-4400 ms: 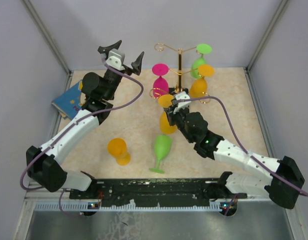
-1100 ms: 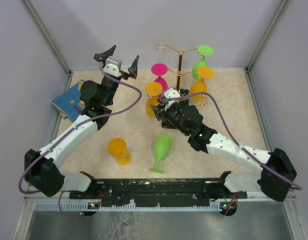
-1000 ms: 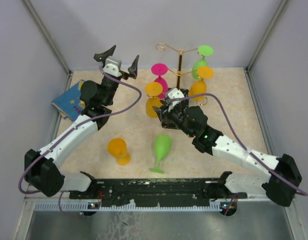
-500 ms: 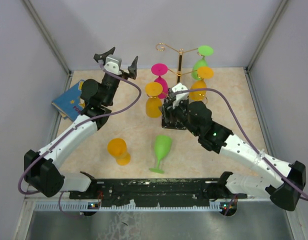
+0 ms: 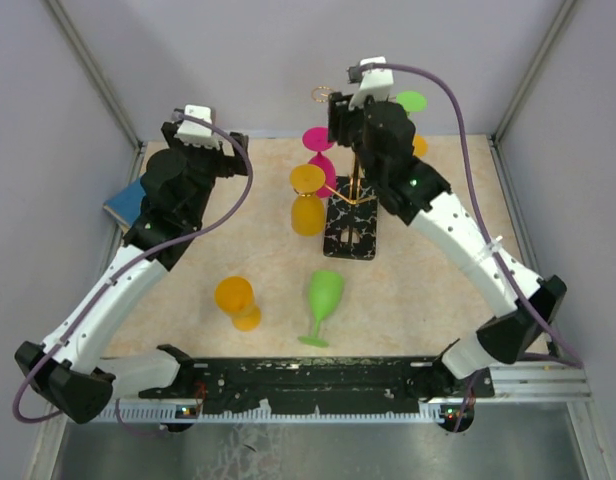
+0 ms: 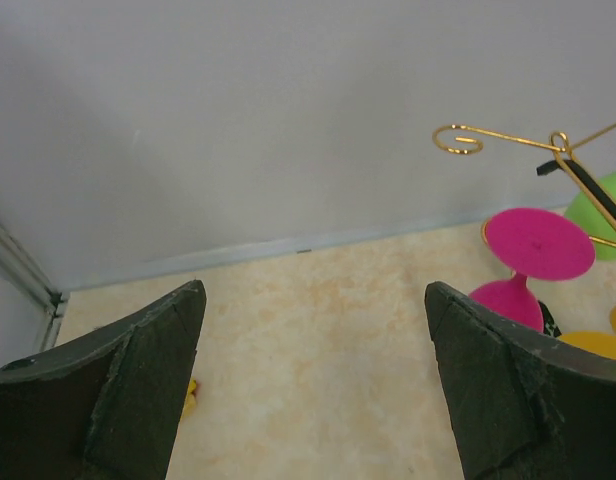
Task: Place the wine glass upside down on the wine glass rack
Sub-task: Pick up the wine glass at the center of the board.
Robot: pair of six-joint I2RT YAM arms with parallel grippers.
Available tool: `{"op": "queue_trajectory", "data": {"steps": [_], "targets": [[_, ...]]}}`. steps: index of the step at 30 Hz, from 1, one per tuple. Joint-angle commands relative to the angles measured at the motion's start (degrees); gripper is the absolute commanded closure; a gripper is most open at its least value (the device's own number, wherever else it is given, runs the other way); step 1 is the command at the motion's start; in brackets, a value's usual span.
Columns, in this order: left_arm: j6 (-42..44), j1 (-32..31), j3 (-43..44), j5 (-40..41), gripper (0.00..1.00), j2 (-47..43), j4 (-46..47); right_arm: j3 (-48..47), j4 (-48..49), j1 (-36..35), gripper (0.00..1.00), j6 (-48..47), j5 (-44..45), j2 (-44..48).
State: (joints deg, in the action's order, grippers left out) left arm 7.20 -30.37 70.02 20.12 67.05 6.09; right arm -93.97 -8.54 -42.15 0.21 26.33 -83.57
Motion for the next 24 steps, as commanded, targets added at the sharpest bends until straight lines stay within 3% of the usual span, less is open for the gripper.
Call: {"op": "queue_trajectory", "data": {"steps": [1,7,15,20,24], "targets": [[-6.3,0.1,4.3,-0.1,0.04,-0.9,-19.5,-7.8,-4.9,5.1,0.45,4.9,-6.4,-3.9],[-8.4,-0.4,6.6,-9.7,0.03,0.4,-30.9,-6.9,-8.5,7.1,0.45,4.4,-7.2,-2.0],[-4.9,-2.3,3.4,-35.3,0.01,0.2,-32.3,2.3,-12.0,7.4,0.41,1.7,-2.7,7.0],[-2.2,-8.1,0.6,-45.6,0.01,0.4,-32.3,2.4,-14.7,9.3,0.4,3.6,-1.2,7.6],[-0.2,-15.8,-1.1,-47.2,0.01,2.3,-31.6,1.6,-14.9,11.1,0.39,5.5,-2.4,7.4]]}}
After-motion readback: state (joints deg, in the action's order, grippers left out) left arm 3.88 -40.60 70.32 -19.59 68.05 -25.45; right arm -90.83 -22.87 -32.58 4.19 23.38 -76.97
